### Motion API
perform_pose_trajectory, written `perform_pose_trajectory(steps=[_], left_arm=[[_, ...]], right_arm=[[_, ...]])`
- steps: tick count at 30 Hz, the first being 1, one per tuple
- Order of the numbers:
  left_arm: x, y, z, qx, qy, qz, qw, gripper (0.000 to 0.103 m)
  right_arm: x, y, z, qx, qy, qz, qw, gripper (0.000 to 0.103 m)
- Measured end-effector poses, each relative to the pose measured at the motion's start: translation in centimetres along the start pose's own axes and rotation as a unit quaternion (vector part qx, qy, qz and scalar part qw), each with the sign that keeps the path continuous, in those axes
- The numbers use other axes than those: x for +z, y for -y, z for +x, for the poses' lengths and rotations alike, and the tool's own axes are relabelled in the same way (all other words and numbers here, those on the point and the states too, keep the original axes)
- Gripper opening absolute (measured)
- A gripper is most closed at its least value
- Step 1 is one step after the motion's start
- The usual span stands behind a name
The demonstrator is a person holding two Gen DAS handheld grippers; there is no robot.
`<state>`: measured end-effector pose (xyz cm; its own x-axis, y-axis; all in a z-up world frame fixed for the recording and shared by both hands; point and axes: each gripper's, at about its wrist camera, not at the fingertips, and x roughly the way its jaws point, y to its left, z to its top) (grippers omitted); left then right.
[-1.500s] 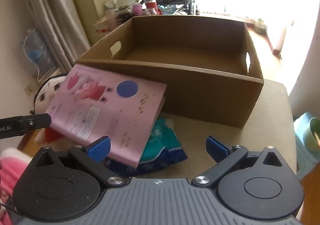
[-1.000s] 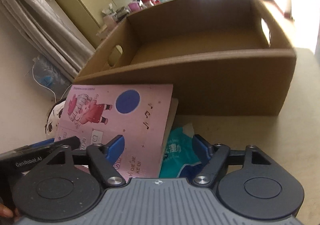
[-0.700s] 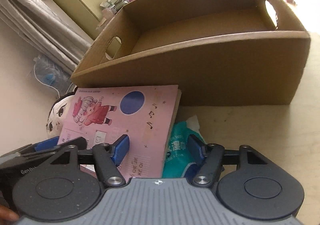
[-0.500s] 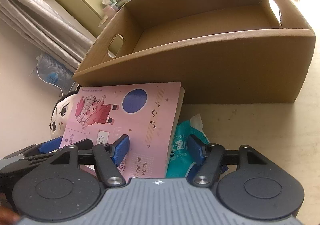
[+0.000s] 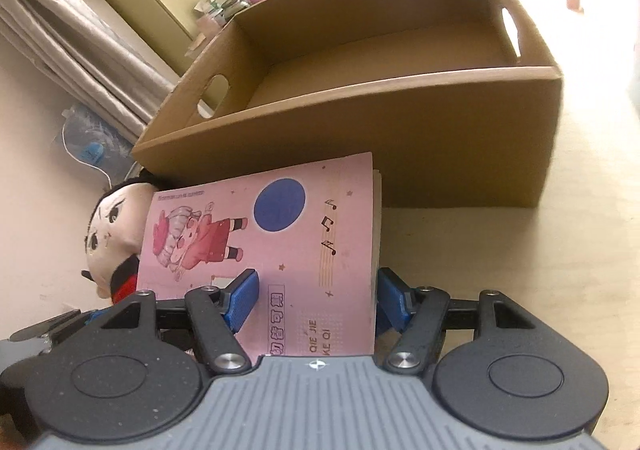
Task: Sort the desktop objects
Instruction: 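Close the left gripper on the pink booklet's edge and lift it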
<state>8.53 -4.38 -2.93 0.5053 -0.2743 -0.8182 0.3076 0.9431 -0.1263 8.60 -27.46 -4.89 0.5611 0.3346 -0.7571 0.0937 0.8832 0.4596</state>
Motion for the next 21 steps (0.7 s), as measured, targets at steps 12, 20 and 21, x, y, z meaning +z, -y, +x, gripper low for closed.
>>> perform_pose_trajectory(steps=[12, 20, 21], left_arm=[[-0.1, 1.5, 0.1, 0.012, 0.012, 0.016, 0.9997, 0.099], [0.4, 2.2, 1.6, 0.041, 0.018, 0.038, 0.9983, 0.102], [0.4, 2.3, 1.7, 0.039, 0.021, 0.038, 0.9983, 0.102]], right_arm=[[-0.3, 0.6, 0.2, 0.007, -0.006, -0.013, 1.000, 0.068], [-0.7, 1.2, 0.2, 0.016, -0.007, 0.007, 1.000, 0.068], [-0.8, 1.3, 0.2, 0.016, -0.007, 0.010, 1.000, 0.068]])
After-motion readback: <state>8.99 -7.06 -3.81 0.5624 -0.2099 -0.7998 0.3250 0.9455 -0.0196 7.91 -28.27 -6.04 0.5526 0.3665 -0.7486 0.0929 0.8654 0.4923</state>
